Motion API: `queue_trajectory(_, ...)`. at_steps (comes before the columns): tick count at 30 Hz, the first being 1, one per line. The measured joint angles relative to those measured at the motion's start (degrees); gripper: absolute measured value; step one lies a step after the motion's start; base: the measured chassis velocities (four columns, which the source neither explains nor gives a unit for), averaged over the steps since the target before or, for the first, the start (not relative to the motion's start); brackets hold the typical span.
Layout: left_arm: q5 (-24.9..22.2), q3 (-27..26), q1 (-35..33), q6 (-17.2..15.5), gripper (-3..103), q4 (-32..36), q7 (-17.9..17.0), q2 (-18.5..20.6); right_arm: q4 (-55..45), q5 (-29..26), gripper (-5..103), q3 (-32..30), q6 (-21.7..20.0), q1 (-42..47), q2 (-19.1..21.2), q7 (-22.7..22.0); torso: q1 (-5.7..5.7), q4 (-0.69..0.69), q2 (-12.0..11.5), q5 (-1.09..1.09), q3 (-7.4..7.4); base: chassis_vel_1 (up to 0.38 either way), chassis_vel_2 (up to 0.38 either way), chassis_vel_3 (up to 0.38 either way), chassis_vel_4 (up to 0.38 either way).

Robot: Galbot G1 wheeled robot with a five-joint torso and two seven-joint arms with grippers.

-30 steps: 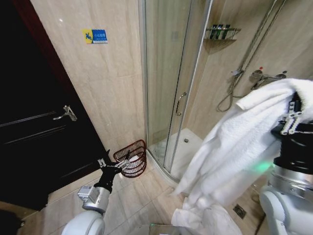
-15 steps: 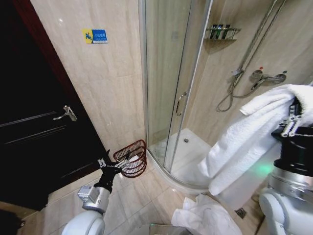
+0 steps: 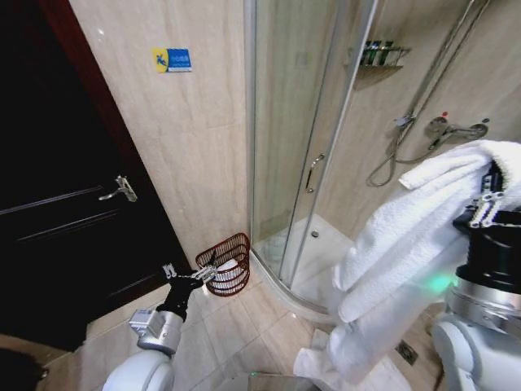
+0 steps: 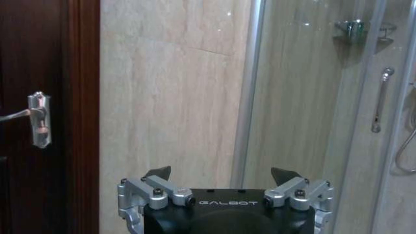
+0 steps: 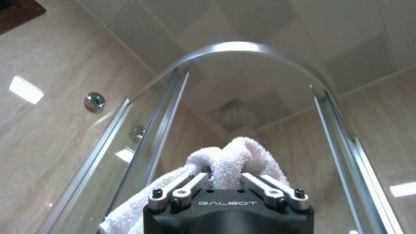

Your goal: Discard the used towel into the hamper.

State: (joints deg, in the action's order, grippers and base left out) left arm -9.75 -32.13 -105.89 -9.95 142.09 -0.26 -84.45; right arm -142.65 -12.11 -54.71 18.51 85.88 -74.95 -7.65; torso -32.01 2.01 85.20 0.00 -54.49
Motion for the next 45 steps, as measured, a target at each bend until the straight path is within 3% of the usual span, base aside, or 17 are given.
queue_trajectory(25,0.0,0.0,0.0,0.0,100,0.0,0.0,0.0,-0.5,1.0,9,2.5,0.8,0.0,-0.1,0.2,0.00,0.00,0.0,-0.01,0.00,0.070,0.069,-0.068,-0.066)
queue_trajectory(45,0.0,0.0,0.0,0.0,100,0.0,0.0,0.0,-0.1,-2.5,9,2.7,0.5,-2.5,4.6,2.4,0.00,0.01,0.0,0.00,0.00,0.020,0.021,0.013,0.012)
